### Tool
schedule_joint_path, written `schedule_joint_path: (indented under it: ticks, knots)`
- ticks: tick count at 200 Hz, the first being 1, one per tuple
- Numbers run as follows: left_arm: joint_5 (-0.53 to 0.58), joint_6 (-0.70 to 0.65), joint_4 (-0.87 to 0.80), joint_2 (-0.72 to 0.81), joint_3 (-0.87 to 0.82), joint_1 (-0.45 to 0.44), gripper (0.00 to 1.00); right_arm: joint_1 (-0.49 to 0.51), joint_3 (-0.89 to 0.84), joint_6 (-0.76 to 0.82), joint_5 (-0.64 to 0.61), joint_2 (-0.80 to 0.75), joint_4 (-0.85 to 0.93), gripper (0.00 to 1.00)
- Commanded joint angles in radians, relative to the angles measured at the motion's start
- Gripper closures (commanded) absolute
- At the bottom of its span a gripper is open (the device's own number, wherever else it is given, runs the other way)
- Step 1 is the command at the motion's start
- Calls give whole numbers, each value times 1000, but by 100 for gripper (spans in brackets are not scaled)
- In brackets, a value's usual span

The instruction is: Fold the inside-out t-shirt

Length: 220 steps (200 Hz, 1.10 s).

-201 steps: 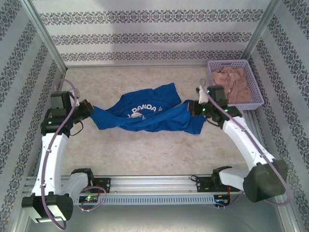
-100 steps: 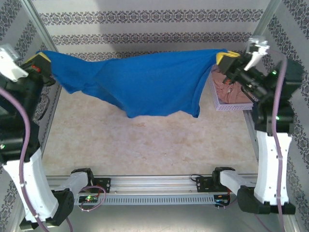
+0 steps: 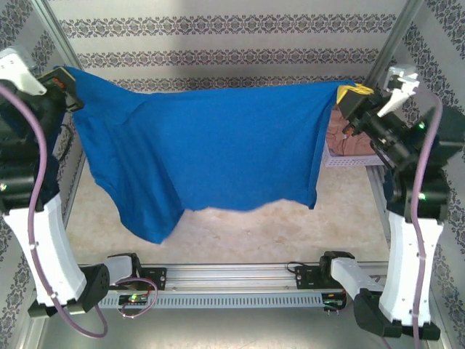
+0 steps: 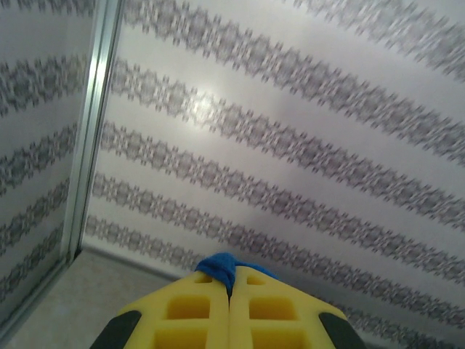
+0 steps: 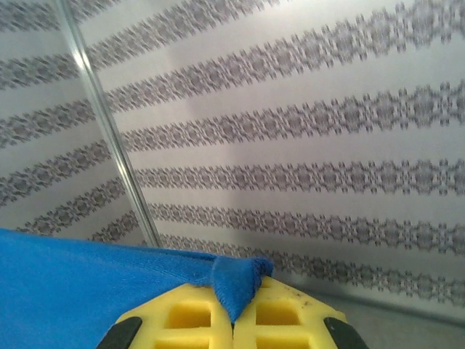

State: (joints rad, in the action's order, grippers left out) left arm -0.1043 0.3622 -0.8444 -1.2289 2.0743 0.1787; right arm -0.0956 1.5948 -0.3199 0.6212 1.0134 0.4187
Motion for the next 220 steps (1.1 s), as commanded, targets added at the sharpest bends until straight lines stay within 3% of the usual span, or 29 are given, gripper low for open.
schedule_joint_path:
  ticks: [1, 51, 90, 138, 186, 220]
  knots:
    - [-6, 0, 76, -87, -55, 10, 100, 19, -57, -69, -106, 122, -119, 100]
    - [-50, 31, 34, -333, 257, 8, 100, 127, 214, -44, -188, 373, -117, 100]
    - [-48, 11, -14, -374, 501, 8, 100, 159, 340, -8, -199, 387, -64, 100]
    - [-43, -17, -8, -196, 418, 8, 100, 186, 337, 57, -190, 257, 13, 100]
    - [-15, -73, 65, 114, 243, 8, 100, 198, 224, 102, -225, 0, 43, 100]
    - [-53, -55, 62, 111, 243, 8, 100, 199, 203, 107, -259, -81, 38, 100]
